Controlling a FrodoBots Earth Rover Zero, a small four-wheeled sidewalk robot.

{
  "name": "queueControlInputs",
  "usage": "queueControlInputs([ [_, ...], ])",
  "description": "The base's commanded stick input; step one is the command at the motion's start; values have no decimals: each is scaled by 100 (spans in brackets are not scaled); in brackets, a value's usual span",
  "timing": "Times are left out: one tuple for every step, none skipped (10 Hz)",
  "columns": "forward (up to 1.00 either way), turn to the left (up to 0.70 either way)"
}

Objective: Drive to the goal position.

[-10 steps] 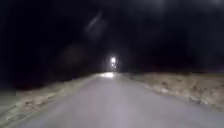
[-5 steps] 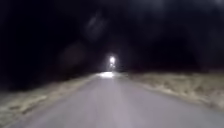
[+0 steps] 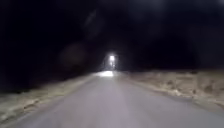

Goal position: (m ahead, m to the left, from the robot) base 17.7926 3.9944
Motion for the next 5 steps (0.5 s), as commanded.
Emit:
queueControlInputs([
  [85, 0],
  [85, 0],
  [85, 0],
  [85, 0],
  [85, 0],
])
